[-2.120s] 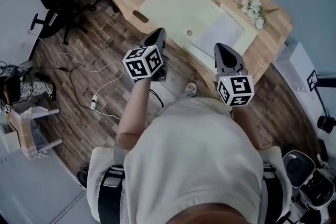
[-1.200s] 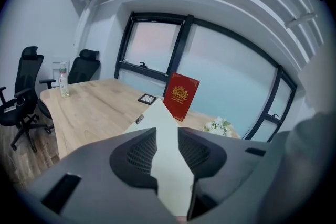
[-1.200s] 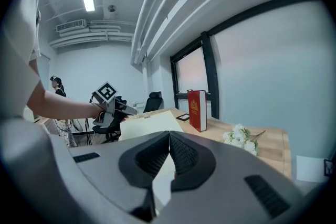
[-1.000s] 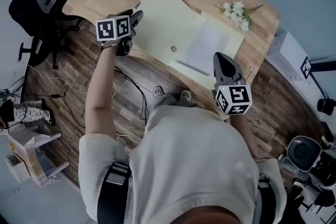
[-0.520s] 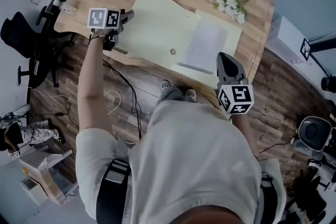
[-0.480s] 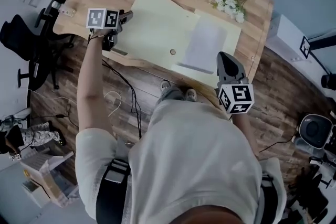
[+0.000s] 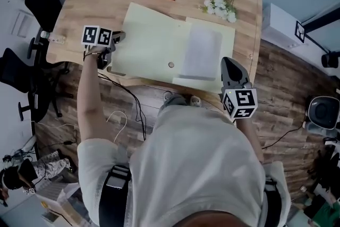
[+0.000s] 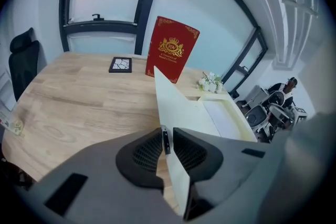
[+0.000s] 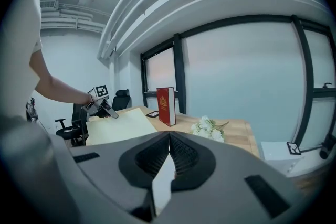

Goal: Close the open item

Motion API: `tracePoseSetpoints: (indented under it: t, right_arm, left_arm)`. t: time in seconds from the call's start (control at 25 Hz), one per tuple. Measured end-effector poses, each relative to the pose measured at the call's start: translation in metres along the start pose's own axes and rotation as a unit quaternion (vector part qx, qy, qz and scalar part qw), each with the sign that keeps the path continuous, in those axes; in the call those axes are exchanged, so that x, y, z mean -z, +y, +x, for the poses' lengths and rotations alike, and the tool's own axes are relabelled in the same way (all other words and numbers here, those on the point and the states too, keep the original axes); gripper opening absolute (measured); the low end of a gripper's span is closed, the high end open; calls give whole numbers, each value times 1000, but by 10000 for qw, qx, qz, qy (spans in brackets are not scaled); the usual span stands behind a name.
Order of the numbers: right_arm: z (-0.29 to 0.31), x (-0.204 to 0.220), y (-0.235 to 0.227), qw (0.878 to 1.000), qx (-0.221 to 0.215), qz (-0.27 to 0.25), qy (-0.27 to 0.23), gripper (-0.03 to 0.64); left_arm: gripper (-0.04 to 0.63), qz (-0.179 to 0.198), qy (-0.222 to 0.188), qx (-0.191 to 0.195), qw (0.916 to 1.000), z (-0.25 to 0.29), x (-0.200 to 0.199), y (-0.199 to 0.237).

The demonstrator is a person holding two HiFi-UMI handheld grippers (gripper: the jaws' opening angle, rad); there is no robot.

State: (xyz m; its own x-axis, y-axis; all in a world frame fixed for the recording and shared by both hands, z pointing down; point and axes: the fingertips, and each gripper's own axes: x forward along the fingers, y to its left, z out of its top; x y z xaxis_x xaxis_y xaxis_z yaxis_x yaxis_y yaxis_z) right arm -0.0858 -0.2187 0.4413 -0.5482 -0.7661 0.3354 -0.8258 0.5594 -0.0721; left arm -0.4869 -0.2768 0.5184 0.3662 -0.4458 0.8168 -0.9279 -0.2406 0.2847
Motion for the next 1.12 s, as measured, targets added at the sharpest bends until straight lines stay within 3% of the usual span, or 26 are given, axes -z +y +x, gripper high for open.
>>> tracePoseSetpoints:
  t: [0.24, 0.52, 1.12]
  right_arm:
    - [-11, 9, -9, 9994, 309, 122, 59, 18]
    - [-28, 18, -21, 9977, 620, 265, 50, 18]
    - [-61, 37, -20, 9975, 641, 286, 105, 18]
  left_arm:
    - [71, 199, 19, 313, 9993, -9, -9, -16]
    - [63, 628, -297, 542, 9961, -25, -33, -60]
    - [64, 1239, -686, 994, 9849, -32, -65, -173]
